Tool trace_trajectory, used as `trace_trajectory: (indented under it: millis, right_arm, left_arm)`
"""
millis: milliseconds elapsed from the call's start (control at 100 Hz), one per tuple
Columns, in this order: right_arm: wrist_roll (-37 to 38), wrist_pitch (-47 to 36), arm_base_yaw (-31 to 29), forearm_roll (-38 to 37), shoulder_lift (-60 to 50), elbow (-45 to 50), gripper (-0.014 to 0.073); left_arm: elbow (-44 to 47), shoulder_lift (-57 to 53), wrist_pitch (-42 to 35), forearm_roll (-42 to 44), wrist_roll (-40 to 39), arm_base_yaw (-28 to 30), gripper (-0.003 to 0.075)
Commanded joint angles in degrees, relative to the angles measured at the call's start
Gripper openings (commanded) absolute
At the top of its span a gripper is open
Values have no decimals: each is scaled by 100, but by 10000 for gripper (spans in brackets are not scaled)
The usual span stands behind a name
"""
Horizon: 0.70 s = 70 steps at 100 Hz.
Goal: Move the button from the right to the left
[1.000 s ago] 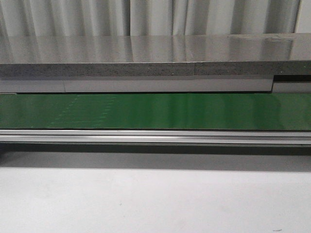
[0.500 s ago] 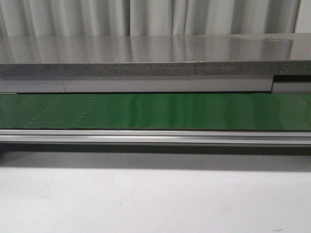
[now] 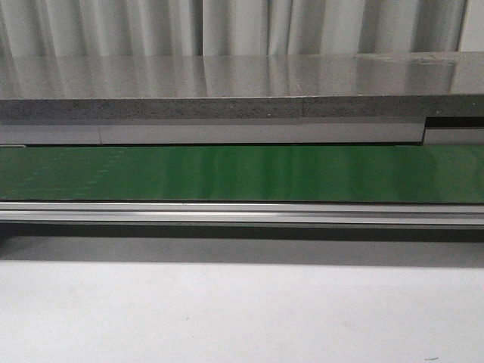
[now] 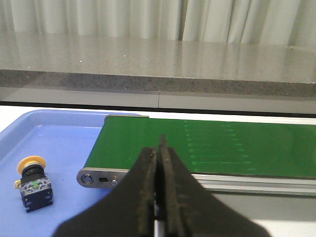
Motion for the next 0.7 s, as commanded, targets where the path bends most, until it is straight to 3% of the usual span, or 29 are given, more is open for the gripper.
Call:
trace_trajectory:
  millis: [0,390,690]
  right_arm:
    - [-37,-456,4,-23,24,-152,-66]
    - [-37,-725,-7,-57,17,-108,-66]
    - [-37,-3140,-262,-68,-733,1289,-66]
  left_arm:
    - [255,-180,-428,8,-58,-12,-20]
    - [255,-180,-428,8,-58,-12,-20]
    - [255,-180,-428,8,-58,-12,-20]
